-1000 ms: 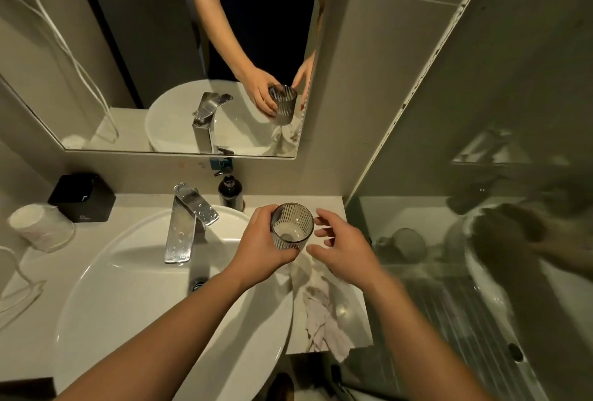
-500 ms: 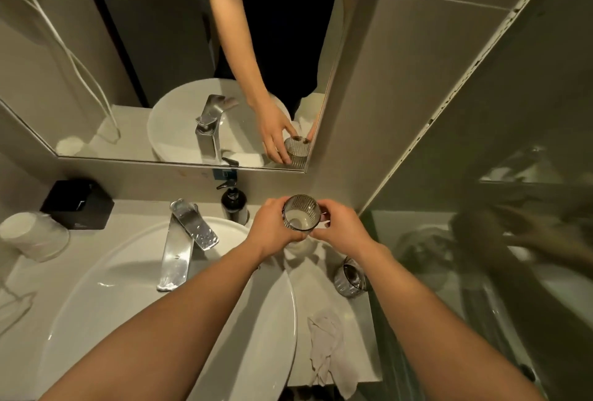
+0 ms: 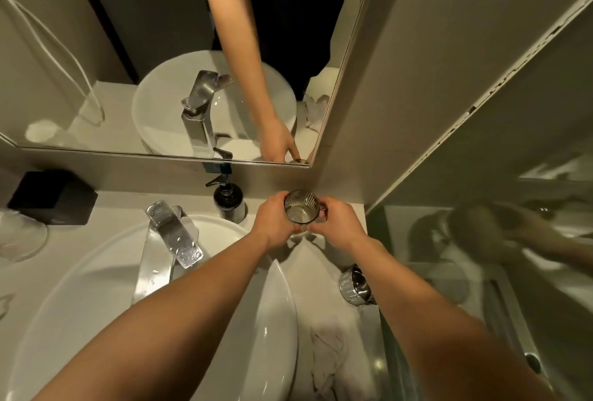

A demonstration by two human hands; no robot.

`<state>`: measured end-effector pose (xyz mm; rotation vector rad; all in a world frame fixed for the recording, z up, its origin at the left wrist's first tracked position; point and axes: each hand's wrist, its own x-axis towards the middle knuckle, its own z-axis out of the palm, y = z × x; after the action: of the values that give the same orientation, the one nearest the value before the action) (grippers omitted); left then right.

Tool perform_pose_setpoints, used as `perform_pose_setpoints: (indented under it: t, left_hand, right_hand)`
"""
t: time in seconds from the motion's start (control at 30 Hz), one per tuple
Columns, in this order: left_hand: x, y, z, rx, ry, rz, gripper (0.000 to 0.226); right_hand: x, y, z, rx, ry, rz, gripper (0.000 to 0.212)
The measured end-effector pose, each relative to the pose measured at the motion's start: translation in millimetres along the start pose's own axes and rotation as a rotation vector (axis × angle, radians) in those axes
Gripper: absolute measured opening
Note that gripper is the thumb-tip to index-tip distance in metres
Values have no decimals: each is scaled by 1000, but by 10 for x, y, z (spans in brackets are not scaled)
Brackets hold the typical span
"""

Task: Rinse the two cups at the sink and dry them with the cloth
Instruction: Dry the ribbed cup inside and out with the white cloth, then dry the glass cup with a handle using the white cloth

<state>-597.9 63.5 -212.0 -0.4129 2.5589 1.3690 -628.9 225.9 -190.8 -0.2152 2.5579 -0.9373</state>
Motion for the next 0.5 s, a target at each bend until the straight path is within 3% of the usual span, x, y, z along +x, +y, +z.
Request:
perform_pose_setpoints:
  t: [0.5]
  left_hand:
    - [81, -82, 19, -22, -22, -57, 86]
  right_hand:
    - [87, -4, 103, 27, -26, 59, 51]
